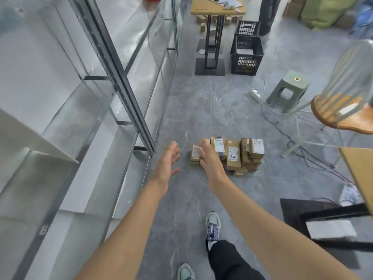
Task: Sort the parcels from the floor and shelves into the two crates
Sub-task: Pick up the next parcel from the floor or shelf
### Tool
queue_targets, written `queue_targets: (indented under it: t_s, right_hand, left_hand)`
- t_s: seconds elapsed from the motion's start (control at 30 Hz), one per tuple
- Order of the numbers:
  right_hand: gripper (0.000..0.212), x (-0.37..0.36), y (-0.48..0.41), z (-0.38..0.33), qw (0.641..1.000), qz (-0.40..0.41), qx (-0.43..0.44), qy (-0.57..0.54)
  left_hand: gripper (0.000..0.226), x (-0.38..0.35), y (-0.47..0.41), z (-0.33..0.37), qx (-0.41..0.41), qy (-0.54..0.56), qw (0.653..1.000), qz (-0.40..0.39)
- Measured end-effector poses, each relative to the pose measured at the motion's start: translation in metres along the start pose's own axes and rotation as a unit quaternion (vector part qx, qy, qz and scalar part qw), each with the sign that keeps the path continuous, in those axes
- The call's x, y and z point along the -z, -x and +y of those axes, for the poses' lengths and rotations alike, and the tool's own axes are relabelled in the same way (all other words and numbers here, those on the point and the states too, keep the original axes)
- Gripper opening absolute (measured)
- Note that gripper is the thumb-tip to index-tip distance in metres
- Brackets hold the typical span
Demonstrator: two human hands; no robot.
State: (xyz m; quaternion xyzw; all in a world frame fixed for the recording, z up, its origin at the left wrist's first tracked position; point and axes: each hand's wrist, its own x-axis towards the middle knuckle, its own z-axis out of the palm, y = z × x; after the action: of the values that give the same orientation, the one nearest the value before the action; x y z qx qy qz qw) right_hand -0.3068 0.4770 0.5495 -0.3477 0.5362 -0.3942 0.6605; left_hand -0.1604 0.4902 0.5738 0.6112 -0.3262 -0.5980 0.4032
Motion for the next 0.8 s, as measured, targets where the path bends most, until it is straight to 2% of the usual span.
queue_targets:
  t_s: [0.17, 0.47, 0.8]
  right_hand:
    - [0.078, 0.035, -0.081, 0.004, 0.999, 0.026, -0.028, -0.012]
    - [0.09, 0.115, -0.229, 0.001, 0.992, 0.053, -0.114, -0.012]
    - [0.074, 0.14, -0.367, 0.044, 0.982, 0.071, -0.174, 0.01]
  left_hand:
    - [0.074, -0.027, -0.082, -0.003, 0.043, -0.018, 0.999, 0.002]
    - [0.061, -0.09, -0.236, 0.002, 0.129, -0.047, 0.991, 0.009]
    - [0.064, -0.093, -0.378, -0.054, 0.232, -0.068, 0.97, -0.003]
